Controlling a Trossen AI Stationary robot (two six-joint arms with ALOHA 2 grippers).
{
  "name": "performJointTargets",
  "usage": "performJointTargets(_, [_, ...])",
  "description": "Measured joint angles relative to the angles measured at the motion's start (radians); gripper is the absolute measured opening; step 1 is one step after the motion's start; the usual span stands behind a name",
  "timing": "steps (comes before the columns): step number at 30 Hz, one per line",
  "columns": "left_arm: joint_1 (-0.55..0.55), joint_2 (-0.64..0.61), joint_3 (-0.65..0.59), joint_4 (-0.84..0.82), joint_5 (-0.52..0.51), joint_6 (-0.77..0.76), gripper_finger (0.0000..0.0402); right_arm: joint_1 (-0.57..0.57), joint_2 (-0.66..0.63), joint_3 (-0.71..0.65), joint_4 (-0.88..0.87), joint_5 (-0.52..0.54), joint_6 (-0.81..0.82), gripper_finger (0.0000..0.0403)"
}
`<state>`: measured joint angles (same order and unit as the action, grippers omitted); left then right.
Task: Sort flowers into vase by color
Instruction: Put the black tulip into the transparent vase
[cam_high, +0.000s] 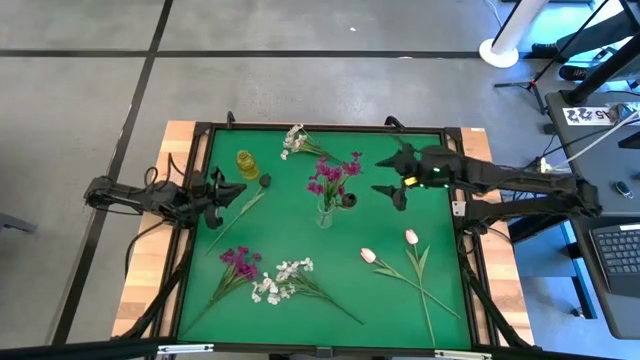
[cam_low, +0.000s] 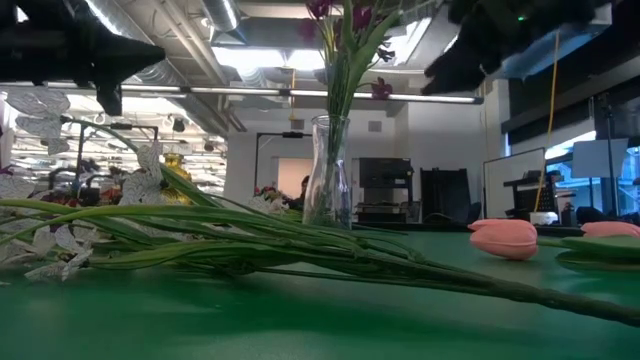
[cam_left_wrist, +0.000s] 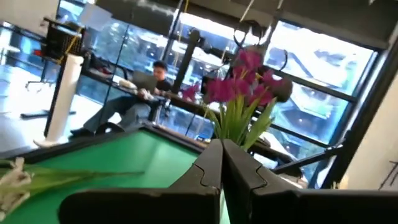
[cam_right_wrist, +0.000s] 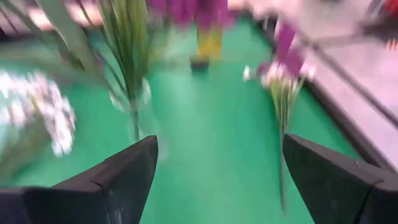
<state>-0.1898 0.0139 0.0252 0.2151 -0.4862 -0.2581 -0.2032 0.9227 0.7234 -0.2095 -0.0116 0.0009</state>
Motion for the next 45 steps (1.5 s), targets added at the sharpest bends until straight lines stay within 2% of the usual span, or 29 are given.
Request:
performJointTargets(7, [0.000,0.054,0.143,-0.147,0.042,-0.002,0.0039,0.001,-0.162,-0.167,0.213,0.031,0.046,0.0344])
performJointTargets(14, [0.000,0.269,0.374,-0.376,0.042,-0.056,0.0084,0.001,-0.202,-0.193,0.258,0.056,0.047,0.0344])
performJointTargets(19, [0.000,0.473,0.571,-0.694,0.060,-0.229,0.0109,0.000,-0.202,-0.193,0.265,0.047,0.044,0.0344])
performJointTargets(27, [-0.002,0.735,0.798,-1.164,0.266,-0.531,0.0135,0.000,-0.200,-0.194,0.260,0.048,0.040,0.0344])
performJointTargets(31, [-0.010,0.806,0.813,-1.423,0.262,-0.693,0.0137,0.000,-0.200,-0.194,0.260,0.047,0.023,0.0344])
performJointTargets(33, [-0.010,0.829,0.800,-1.475,0.236,-0.732,0.0137,0.000,-0.200,-0.194,0.261,0.047,0.017,0.0344])
performJointTargets(38, [0.007,0.846,0.705,-1.376,0.210,-0.746,0.0138,0.000,-0.200,-0.194,0.261,0.045,0.016,0.0344])
performJointTargets(45, [0.132,0.846,0.552,-1.217,0.227,-0.645,0.0138,0.000,-0.200,-0.194,0.261,-0.002,0.016,0.0344])
